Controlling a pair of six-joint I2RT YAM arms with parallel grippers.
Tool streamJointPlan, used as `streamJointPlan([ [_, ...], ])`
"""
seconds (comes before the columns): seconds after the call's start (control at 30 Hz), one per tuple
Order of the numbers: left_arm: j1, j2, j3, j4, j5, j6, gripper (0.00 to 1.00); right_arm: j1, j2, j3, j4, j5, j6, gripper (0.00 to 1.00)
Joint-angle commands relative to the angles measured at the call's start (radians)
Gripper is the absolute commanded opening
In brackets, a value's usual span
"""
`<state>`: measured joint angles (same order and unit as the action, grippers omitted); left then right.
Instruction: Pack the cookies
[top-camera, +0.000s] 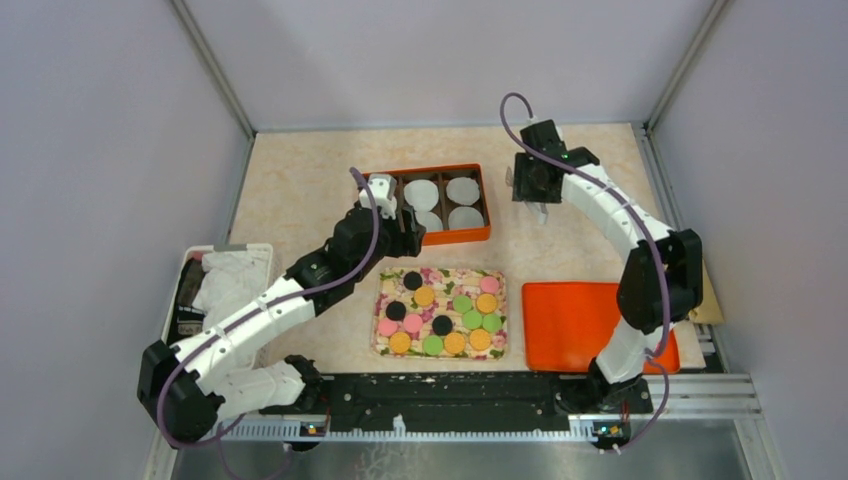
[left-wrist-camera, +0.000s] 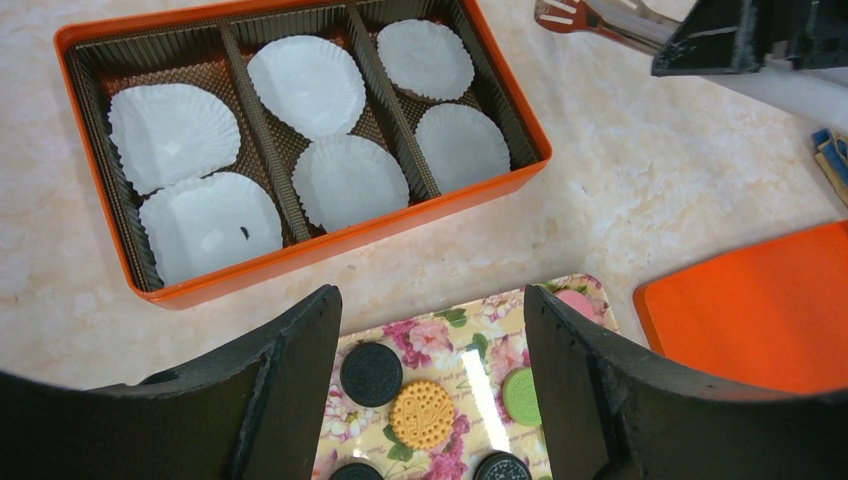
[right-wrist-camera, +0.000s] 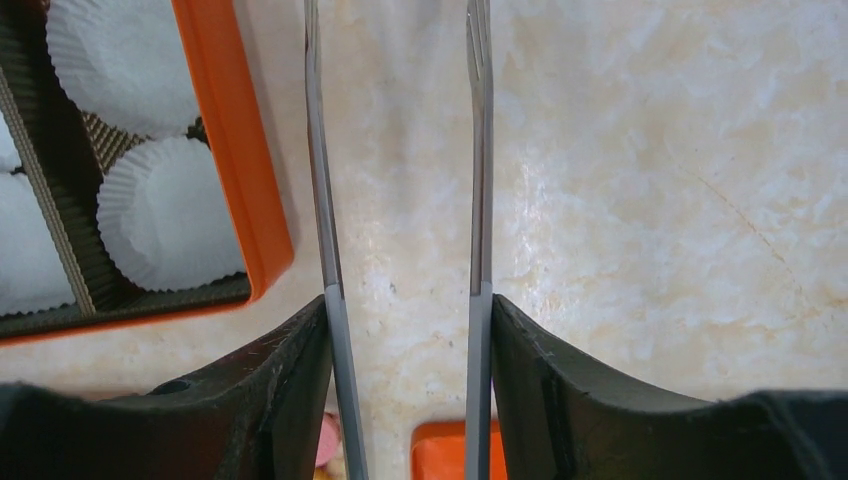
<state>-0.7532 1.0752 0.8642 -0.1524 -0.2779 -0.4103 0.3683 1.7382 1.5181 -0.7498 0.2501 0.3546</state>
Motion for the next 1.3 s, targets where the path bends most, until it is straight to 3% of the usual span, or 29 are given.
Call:
streamJointPlan([
  [0.0, 0.003, -0.010, -0.014, -0.002, 0.003, -0.009, 0.73, 0.023, -0.153, -0.035, 0.023, 0.035, -0.013, 0.53],
  [0.23, 0.003, -0.018, -0.012, -0.039, -0.059, -0.057, 0.73, 0.128, -0.393, -0.155, 0.005, 0.071, -0.019, 0.50],
  [0.53, 0.089, 0.002, 0.105, -0.173, -0.115, -0.152, 0.75, 0.403, -0.649, -0.341, -0.105, 0.128, 0.035, 0.47],
  [0.7, 0.192, 0.026, 0.086, -0.168, 0.045, -0.190, 0.72, 0.572, -0.719, -0.426, -0.130, 0.152, 0.114, 0.45],
  [0.93, 0.183, 0.055, 0.026, -0.154, 0.253, -0.175, 0.44, 0.641, -0.822, -0.443, -0.165, 0.283, 0.232, 0.41],
  [1.2, 0.080, 0.166, -0.039, -0.039, 0.350, -0.218, 0.44, 0.641, -0.924, -0.368, -0.232, 0.363, 0.268, 0.42],
  [1.27, 0.057, 0.206, -0.041, -0.001, 0.382, -0.227, 0.40, 0.641, -0.934, -0.342, -0.258, 0.392, 0.267, 0.42],
])
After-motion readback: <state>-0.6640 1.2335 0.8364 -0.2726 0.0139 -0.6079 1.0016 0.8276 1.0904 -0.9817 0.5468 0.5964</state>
